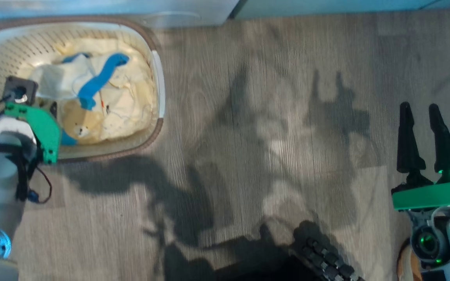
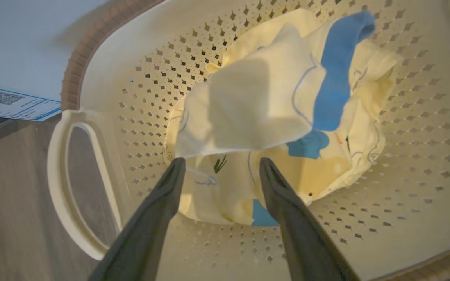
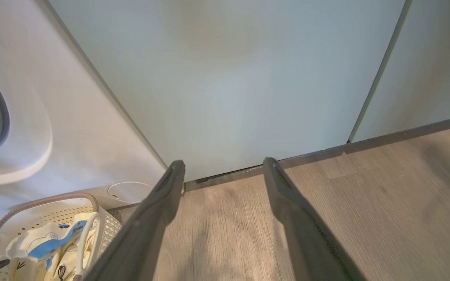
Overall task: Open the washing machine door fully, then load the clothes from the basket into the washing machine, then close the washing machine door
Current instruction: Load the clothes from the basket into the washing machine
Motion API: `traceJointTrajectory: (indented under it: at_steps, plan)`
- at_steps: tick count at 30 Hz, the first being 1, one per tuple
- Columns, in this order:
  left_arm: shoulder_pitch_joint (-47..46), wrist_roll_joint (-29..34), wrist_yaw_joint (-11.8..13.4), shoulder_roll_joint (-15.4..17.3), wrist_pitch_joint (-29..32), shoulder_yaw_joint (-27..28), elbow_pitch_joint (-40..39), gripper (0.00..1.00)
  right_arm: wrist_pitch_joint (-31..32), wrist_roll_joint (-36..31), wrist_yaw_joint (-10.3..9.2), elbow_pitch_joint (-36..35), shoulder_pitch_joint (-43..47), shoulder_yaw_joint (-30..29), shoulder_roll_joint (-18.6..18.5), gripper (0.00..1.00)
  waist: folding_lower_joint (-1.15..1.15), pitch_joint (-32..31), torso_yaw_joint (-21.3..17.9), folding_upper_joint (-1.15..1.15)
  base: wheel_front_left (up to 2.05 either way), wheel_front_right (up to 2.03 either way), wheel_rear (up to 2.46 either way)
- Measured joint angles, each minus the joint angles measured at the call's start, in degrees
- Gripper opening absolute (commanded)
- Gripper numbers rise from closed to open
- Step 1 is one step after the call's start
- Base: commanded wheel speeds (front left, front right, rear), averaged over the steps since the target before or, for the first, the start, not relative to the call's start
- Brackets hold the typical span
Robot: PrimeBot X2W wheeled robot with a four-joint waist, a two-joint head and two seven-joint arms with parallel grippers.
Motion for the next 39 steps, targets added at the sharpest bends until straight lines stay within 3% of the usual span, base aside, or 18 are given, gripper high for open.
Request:
traceJointTrajectory:
  at_steps: [7,14,24,25,26,34,39]
  plan:
    - [-5.6,1.63,2.08,0.43,1.46,-1.44,2.53,1.0,0.0,0.0,0.0,-0.37,-1.45,0.35,0.27,1.0,-0.01,4.52,-0.18,0.0,0.0,0.0,0.0]
    - [-9.26,3.64,2.15,0.91,2.52,-4.11,3.56,1.0,0.0,0.0,0.0,-0.82,-2.96,0.75,0.3,1.0,-0.01,7.49,-0.38,0.0,0.0,0.0,0.0]
    - [-14.52,4.38,-0.54,0.63,5.57,-6.09,4.23,1.0,0.0,0.56,0.0,-1.09,-4.86,1.55,0.47,1.0,-0.01,11.4,-1.25,0.0,0.0,0.0,0.0]
    - [-14.62,4.24,-0.91,0.63,5.82,-6.19,4.31,0.33,0.0,0.56,0.0,-1.12,-5.01,1.58,0.57,1.0,0.0,11.76,-1.37,0.0,0.0,0.0,0.0]
    - [-14.64,3.93,-0.99,0.59,6.0,-6.43,4.36,0.0,0.0,0.56,0.0,-1.12,-5.1,1.59,0.68,1.0,0.0,12.09,-1.49,0.0,0.0,0.0,0.0]
    - [-14.46,0.71,-1.93,-1.26,2.7,-7.69,4.32,0.0,0.0,0.54,0.0,-0.86,-5.14,1.36,1.03,1.0,-0.01,11.68,-1.2,0.0,0.0,0.0,0.0]
    - [-11.44,-6.14,-1.94,-4.49,0.22,-8.84,1.2,0.0,0.0,0.46,0.0,-0.21,-5.1,1.3,1.02,1.0,-0.02,8.91,-0.28,0.0,0.0,0.0,0.0]
